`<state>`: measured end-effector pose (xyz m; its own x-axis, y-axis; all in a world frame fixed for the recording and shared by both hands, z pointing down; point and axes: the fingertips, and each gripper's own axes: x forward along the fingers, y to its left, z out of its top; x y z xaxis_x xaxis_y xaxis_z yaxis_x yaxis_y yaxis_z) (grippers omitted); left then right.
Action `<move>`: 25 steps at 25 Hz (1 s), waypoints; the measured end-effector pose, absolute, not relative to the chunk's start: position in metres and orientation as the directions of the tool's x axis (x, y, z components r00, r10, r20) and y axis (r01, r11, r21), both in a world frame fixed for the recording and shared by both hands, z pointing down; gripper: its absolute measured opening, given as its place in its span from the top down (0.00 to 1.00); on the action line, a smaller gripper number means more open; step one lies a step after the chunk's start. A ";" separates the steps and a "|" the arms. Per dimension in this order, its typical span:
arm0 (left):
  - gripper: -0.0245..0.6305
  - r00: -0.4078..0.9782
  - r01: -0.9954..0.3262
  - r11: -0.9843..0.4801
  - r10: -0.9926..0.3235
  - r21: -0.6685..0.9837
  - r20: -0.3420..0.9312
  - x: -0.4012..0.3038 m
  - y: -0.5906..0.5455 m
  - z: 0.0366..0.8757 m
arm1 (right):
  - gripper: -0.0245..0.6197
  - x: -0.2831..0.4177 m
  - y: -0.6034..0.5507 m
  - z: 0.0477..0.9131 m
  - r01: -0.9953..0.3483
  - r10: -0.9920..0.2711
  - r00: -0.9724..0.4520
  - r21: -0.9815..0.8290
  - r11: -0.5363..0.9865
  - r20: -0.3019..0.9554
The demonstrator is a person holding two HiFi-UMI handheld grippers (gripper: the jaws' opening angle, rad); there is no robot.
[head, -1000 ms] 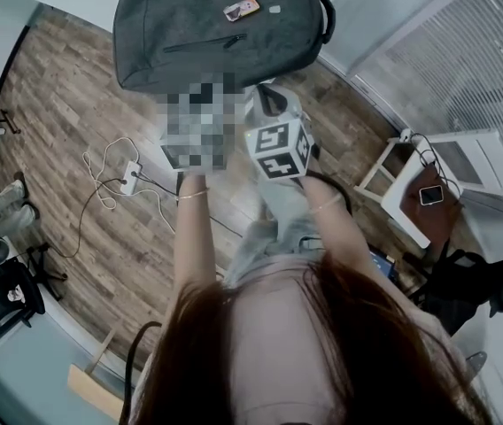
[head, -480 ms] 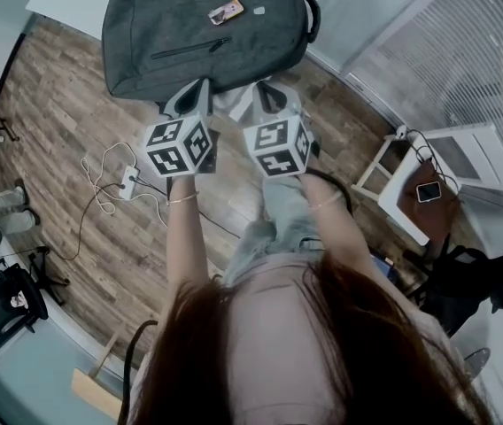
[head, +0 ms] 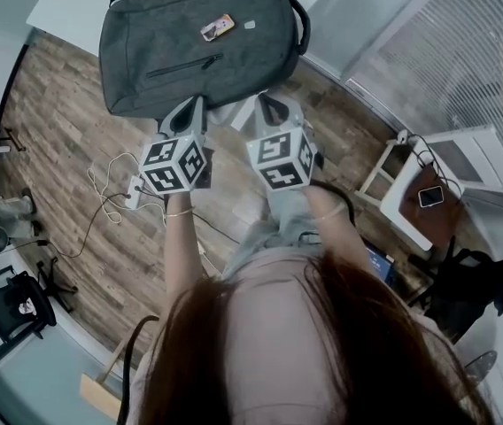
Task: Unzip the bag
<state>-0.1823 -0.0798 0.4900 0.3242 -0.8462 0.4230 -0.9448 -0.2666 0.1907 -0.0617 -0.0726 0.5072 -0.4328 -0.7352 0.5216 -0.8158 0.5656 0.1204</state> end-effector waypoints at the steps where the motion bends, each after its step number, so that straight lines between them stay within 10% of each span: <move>1: 0.96 0.328 -0.944 -0.273 -0.843 0.187 0.426 -0.181 -0.080 0.490 | 0.95 -0.059 -0.073 0.507 -0.816 -0.735 -0.432 0.120 0.565 0.523; 25: 0.96 0.431 -0.902 -0.376 -0.787 0.211 0.441 -0.181 -0.077 0.491 | 0.95 -0.021 -0.105 0.497 -0.894 -0.777 -0.259 0.162 0.417 0.574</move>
<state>-0.1813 -0.0771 0.4908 0.4311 -0.7872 0.4410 -0.9023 -0.3761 0.2108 -0.0210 -0.1054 0.4969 -0.2587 -0.7771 0.5738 -0.8942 0.4173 0.1621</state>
